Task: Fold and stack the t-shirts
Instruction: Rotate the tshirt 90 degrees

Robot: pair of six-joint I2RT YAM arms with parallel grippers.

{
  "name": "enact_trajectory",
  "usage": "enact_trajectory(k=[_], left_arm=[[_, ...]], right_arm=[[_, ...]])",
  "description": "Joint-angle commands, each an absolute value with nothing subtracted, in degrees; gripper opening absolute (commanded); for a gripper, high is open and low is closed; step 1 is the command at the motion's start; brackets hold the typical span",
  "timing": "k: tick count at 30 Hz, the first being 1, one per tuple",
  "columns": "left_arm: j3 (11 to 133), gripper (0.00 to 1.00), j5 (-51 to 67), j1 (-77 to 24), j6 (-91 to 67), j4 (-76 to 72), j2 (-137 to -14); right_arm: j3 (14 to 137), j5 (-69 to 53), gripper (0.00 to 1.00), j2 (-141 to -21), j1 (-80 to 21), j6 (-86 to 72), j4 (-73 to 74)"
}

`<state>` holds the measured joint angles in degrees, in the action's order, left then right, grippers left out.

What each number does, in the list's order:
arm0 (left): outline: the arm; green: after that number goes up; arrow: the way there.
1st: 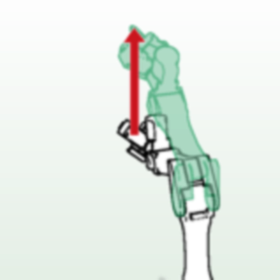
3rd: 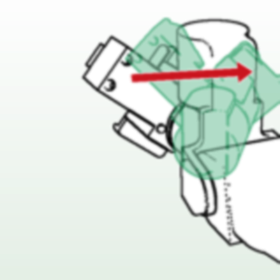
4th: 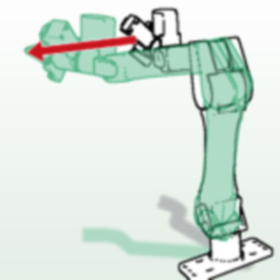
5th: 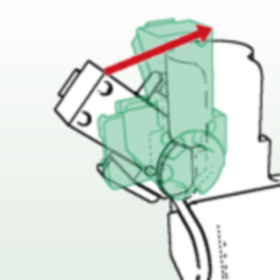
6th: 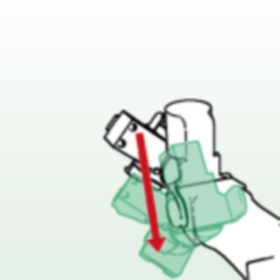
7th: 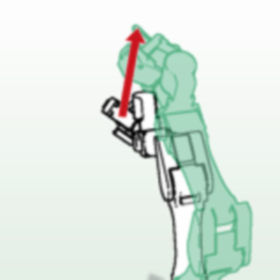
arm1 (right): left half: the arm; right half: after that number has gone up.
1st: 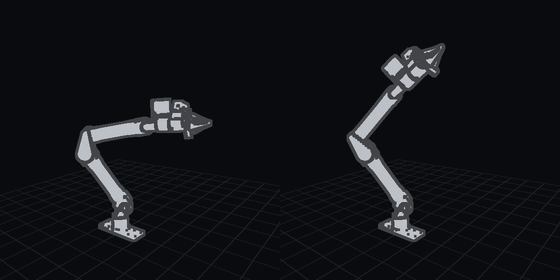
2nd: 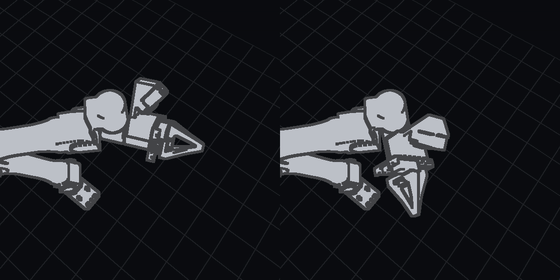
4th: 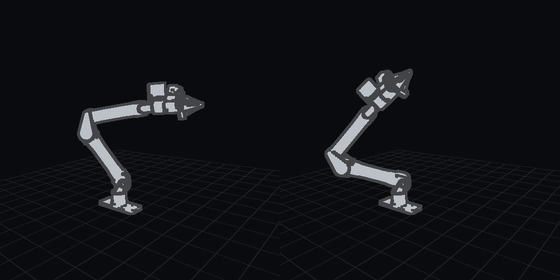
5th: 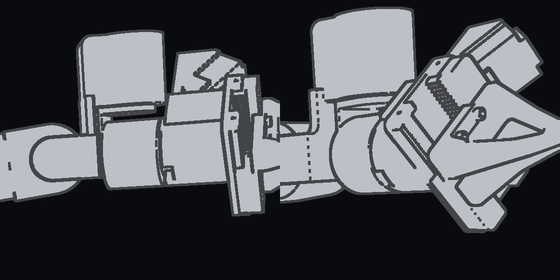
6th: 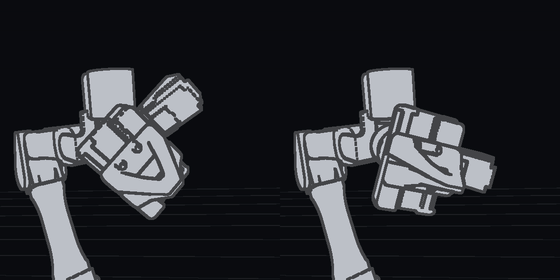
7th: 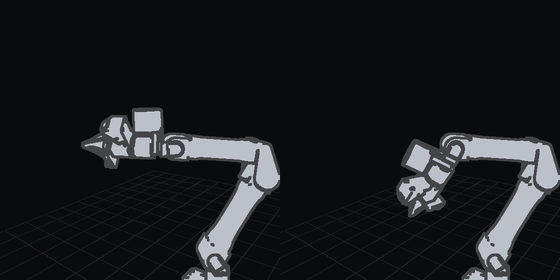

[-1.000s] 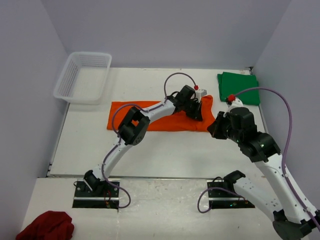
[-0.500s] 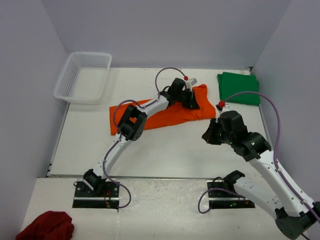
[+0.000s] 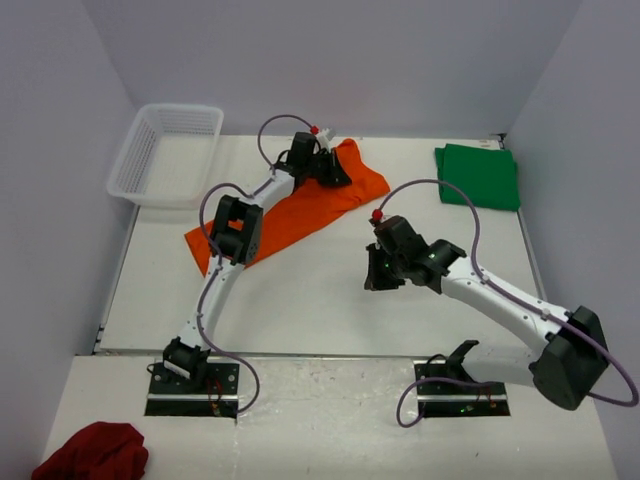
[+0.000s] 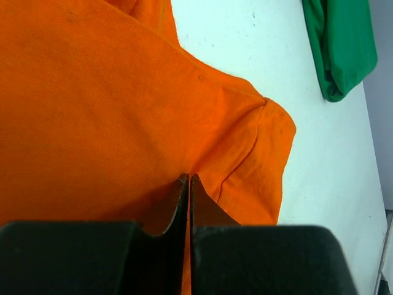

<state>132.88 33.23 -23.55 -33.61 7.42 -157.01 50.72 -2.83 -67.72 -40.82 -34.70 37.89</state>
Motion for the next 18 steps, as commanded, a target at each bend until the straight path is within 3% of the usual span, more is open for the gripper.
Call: enact_trajectory(k=[1,2,6,7,10,14,18], left_arm=[[135.97,0.03,35.42,-21.98,-32.61,6.60,-155.48],[135.53,0.12,36.03,-21.62,-32.61,5.98,-154.70],[134.30,0.34,39.98,-21.80,-30.76,4.57,-147.76],[134.04,0.52,40.08,-21.88,-30.67,4.40,-146.44],[132.46,0.76,39.20,-22.24,-30.15,5.62,-140.38],[128.94,0.79,26.76,-22.24,-25.16,17.10,-130.11],[123.85,0.64,0.70,-22.15,-22.06,34.51,-123.15]], right_arm=[[55.89,-4.39,0.00,-71.62,-42.97,-35.42,32.35],[55.90,-5.00,0.00,-72.59,-43.24,-35.33,31.73],[55.02,-6.76,0.00,-76.81,-44.12,-35.60,28.48],[54.76,-6.77,0.00,-78.12,-44.56,-35.68,28.39],[53.79,-6.42,0.00,-78.84,-45.44,-36.12,27.25],[52.91,-4.14,0.00,-76.73,-45.79,-36.30,28.56],[53.17,-2.46,0.00,-72.52,-45.79,-36.04,30.93]])
